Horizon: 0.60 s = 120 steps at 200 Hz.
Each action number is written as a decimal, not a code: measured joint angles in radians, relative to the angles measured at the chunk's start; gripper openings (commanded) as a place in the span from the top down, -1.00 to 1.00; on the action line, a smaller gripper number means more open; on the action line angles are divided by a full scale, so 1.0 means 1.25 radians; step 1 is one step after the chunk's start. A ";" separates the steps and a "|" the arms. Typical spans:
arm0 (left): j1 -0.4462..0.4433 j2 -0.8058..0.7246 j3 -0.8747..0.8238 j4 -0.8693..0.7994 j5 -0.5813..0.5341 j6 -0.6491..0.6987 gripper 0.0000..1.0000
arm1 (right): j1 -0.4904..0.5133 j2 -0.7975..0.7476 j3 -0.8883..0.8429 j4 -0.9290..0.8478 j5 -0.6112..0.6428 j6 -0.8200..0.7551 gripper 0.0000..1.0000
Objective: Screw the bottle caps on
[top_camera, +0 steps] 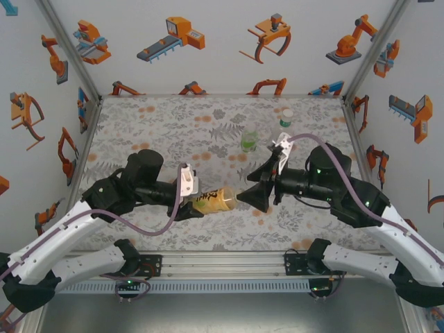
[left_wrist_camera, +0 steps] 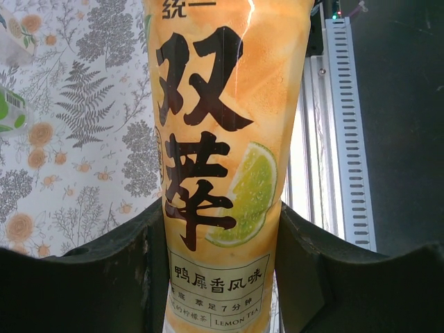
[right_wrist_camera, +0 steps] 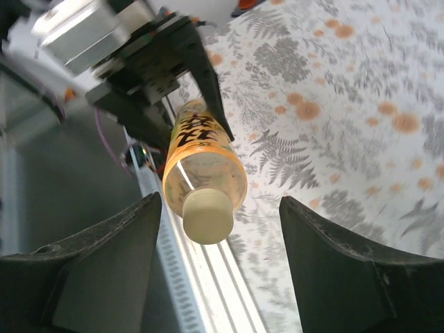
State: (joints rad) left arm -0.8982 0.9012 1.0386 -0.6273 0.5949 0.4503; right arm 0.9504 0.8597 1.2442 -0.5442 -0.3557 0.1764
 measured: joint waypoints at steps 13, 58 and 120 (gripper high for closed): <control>0.000 -0.002 0.000 -0.001 0.005 0.000 1.00 | 0.000 0.009 0.008 -0.008 -0.061 -0.095 -0.28; 0.000 -0.019 0.000 -0.017 0.016 0.000 1.00 | 0.000 0.015 0.009 -0.023 -0.195 -0.310 -0.21; 0.000 -0.028 0.001 -0.033 0.025 0.000 1.00 | 0.000 0.028 0.008 -0.028 -0.234 -0.384 0.08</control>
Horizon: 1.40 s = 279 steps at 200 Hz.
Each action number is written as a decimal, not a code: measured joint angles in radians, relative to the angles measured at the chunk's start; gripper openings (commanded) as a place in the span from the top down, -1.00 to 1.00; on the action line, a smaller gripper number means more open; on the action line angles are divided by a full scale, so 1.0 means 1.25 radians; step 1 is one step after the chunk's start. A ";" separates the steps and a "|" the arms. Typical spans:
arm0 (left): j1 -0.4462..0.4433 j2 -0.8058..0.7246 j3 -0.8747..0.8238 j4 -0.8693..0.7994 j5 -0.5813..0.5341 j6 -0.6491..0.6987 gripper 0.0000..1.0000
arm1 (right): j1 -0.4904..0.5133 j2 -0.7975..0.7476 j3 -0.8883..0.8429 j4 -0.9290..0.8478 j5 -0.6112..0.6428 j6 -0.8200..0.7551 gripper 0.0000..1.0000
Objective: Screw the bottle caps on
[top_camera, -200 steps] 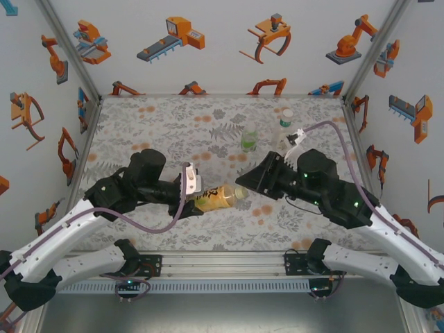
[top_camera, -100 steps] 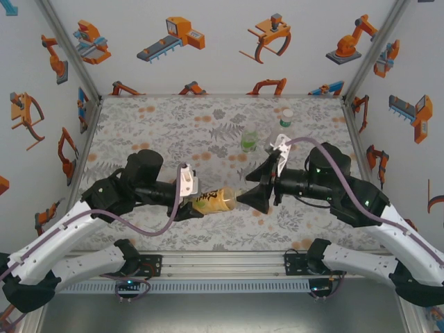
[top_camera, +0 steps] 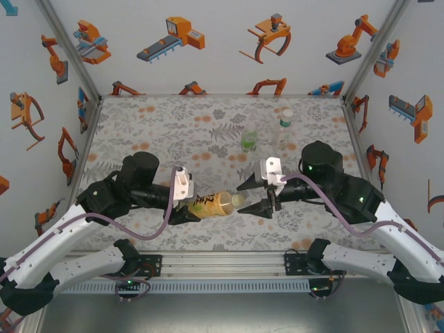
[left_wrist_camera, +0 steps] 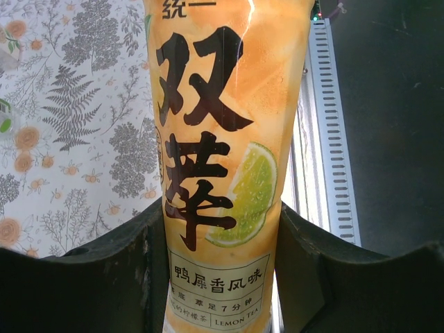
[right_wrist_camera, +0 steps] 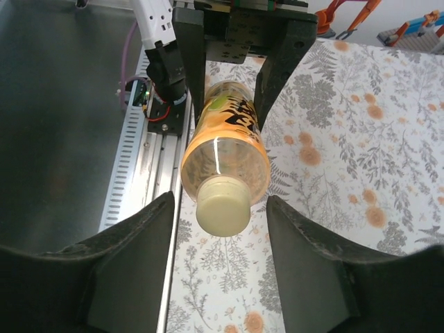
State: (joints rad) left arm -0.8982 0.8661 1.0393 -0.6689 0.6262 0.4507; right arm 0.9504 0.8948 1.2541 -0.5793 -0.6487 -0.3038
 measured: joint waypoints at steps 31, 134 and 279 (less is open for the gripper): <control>0.000 0.002 0.002 -0.001 0.000 0.003 1.00 | 0.000 -0.003 -0.003 0.001 -0.005 -0.007 0.05; -0.002 0.008 0.010 -0.003 0.006 0.012 1.00 | 0.000 -0.014 -0.024 0.010 0.004 -0.008 0.56; 0.002 0.049 0.011 -0.007 -0.054 0.012 1.00 | 0.002 -0.039 -0.100 0.026 0.333 0.851 1.00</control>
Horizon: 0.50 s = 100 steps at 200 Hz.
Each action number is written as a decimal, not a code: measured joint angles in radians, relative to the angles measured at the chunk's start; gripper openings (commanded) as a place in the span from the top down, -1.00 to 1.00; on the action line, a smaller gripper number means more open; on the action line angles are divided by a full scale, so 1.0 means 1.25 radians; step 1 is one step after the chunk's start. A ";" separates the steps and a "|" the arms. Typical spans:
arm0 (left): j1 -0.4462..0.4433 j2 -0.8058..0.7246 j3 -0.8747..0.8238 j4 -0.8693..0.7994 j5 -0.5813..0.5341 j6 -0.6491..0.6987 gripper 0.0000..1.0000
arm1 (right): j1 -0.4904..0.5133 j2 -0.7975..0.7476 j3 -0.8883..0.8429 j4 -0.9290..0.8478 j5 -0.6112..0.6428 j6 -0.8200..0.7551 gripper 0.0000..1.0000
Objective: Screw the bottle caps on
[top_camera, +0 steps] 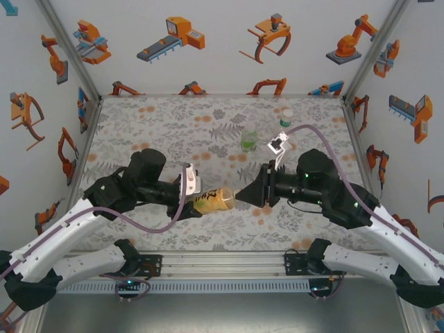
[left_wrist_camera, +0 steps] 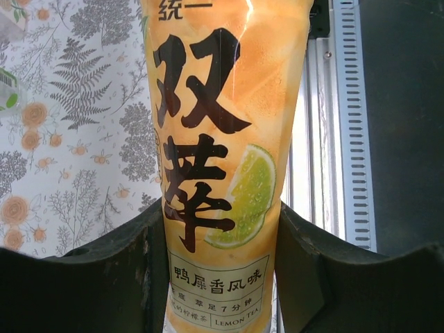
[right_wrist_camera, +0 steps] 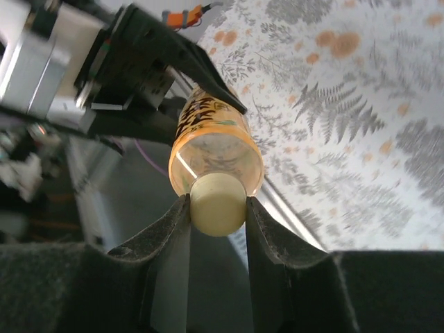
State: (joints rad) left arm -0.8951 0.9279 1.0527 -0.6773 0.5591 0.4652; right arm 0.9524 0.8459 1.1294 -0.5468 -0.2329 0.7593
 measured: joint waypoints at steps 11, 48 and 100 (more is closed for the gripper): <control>0.000 0.004 0.000 0.000 -0.005 0.000 1.00 | 0.000 0.000 0.000 -0.016 0.027 0.092 1.00; 0.000 0.012 0.000 0.005 -0.021 0.000 1.00 | 0.000 -0.004 -0.006 -0.062 0.094 0.346 1.00; 0.000 0.011 0.000 -0.002 -0.054 0.001 1.00 | 0.000 -0.015 -0.054 -0.036 0.120 0.512 1.00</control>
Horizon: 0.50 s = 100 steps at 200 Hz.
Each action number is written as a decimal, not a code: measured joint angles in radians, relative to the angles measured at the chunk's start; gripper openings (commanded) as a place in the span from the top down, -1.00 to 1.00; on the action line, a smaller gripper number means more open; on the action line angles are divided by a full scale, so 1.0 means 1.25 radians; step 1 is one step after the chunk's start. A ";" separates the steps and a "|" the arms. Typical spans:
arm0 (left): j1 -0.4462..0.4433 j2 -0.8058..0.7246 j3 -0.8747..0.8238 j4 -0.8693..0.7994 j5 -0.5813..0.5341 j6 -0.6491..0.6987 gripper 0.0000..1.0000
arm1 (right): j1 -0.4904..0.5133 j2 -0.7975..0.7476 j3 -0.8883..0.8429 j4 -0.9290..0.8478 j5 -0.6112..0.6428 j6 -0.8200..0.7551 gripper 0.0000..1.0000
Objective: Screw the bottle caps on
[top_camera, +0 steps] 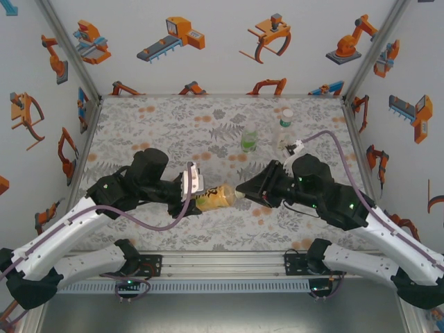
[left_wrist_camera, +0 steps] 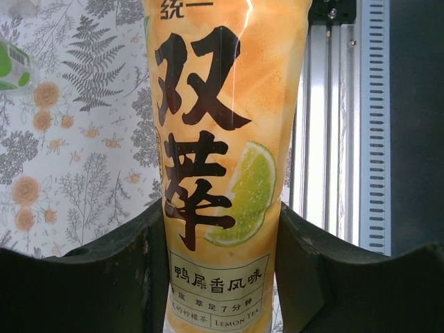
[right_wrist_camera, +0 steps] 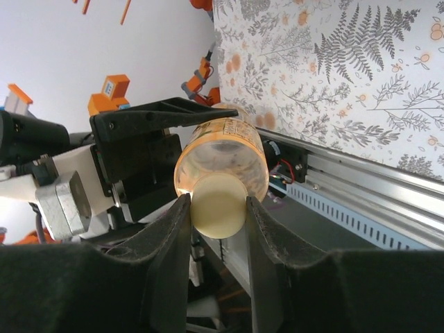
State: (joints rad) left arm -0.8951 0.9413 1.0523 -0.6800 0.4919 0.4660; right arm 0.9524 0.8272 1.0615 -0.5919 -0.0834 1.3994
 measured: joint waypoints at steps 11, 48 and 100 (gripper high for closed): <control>0.000 0.000 0.000 -0.001 -0.002 0.000 1.00 | 0.000 0.001 0.000 0.001 0.003 0.013 1.00; 0.000 -0.003 0.000 0.000 -0.008 0.000 0.75 | 0.000 0.002 0.000 0.002 0.009 0.019 1.00; -0.002 -0.011 -0.001 0.017 -0.013 0.004 -0.49 | 0.000 0.040 0.059 -0.045 0.037 -0.041 1.00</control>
State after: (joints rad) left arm -0.8970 0.9276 1.0515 -0.6582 0.4751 0.4706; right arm 0.9524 0.8768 1.1351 -0.6483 -0.0372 1.3487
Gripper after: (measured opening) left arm 0.700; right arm 0.332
